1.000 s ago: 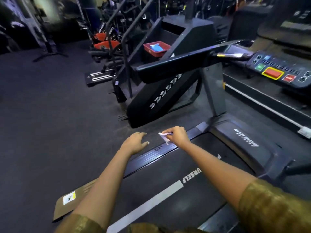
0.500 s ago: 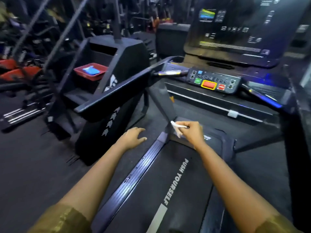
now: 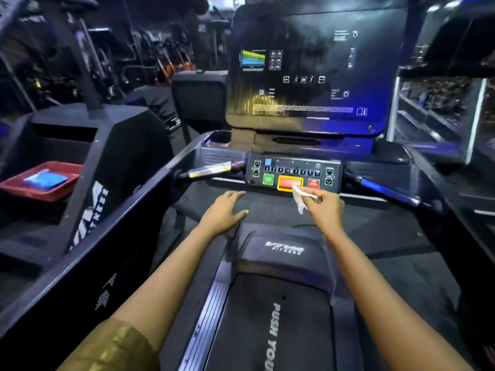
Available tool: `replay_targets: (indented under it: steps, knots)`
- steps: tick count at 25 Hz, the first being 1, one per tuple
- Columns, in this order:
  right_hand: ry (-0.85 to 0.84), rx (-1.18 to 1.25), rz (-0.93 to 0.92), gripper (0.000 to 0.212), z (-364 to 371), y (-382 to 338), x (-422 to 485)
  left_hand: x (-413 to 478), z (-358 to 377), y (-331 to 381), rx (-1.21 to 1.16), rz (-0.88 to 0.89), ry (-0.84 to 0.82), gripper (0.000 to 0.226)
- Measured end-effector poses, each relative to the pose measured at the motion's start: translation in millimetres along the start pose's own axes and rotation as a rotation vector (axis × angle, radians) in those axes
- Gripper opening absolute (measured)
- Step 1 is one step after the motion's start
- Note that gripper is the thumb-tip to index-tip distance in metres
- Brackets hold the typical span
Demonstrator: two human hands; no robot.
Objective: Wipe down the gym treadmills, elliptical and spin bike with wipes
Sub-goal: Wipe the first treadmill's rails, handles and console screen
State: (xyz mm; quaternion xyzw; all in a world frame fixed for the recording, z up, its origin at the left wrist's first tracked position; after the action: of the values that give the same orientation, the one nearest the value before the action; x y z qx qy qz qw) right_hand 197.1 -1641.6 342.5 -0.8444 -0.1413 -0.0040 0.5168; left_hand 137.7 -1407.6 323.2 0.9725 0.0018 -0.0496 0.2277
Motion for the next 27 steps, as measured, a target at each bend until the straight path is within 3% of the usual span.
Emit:
replay_targets:
  steps: [4,9,14,19,23,27]
  knots:
    - [0.049,-0.003,-0.064,0.013,6.0,-20.5,76.4,72.8,-43.2,-11.8,-0.022,0.074,0.124,0.058]
    - [0.038,-0.027,-0.126,0.021,27.5,-49.0,163.4,140.4,-90.7,-42.0,-0.139,0.105,0.251,0.058]
    - [0.076,-0.143,-0.234,0.027,47.5,-60.5,223.6,203.7,-109.6,-69.9,-0.107,0.258,0.206,0.064]
    - [0.157,-0.160,-0.316,0.034,66.2,-64.6,265.7,251.2,-141.1,-112.4,-0.190,0.288,0.314,0.065]
    - [0.245,-0.244,-0.508,0.038,89.3,-97.2,315.4,302.2,-172.9,-128.9,-0.519,0.233,0.425,0.067]
    - [0.223,-0.527,-0.792,0.042,119.0,-146.0,368.3,350.3,-180.8,-118.8,-0.842,0.265,0.447,0.059]
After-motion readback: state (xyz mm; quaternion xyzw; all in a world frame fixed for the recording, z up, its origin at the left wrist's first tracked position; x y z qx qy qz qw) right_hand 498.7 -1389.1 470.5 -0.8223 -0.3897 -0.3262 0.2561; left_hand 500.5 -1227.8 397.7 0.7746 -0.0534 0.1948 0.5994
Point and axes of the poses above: each hand's wrist, its own x-axis towards the middle knuckle, its own z-axis out of the palm, y = z × x, the point moved 4 cm from there along x, towards the middle knuckle, and after that the axes turned 15 degrees about -y, right-handed, at the moved point
